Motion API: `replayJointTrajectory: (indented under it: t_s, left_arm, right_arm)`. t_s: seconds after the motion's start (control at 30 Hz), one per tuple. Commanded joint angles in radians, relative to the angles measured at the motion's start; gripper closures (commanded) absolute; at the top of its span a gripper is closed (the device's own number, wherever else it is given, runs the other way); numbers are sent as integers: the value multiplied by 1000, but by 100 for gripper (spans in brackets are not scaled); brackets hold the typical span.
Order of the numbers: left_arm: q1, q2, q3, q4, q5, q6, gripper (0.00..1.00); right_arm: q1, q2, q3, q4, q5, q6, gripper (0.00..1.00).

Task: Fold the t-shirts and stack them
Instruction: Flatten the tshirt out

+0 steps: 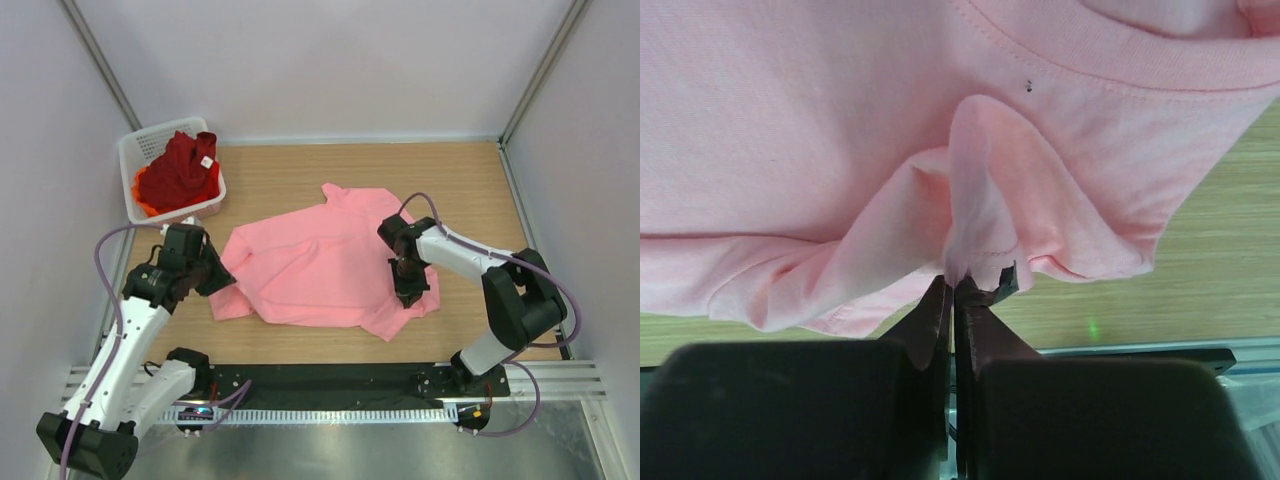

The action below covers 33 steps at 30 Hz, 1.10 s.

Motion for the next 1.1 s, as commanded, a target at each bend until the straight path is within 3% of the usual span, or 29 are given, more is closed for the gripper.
replayJointTrajectory:
  t_s: [0.0, 0.23, 0.5, 0.7, 0.97, 1.07]
  left_arm:
    - [4, -21, 7, 8, 5, -7, 100]
    - [5, -26, 52, -11, -13, 5, 100]
    - [4, -35, 142, -57, -96, 32, 100]
    - [5, -12, 326, -124, -194, 57, 100]
    - [4, 2, 607, -141, -326, 89, 100]
    - [4, 11, 685, -126, -337, 98, 100]
  right_arm:
    - [4, -24, 53, -26, 48, 14, 98]
    - [-14, -113, 185, -126, 96, 47, 99]
    - [-165, -228, 453, -212, 70, 65, 99]
    - [-287, -288, 750, -184, 22, 128, 99]
    - [-308, -299, 1144, -103, 102, 234, 99]
    - [-307, -337, 1212, -57, 124, 249, 99]
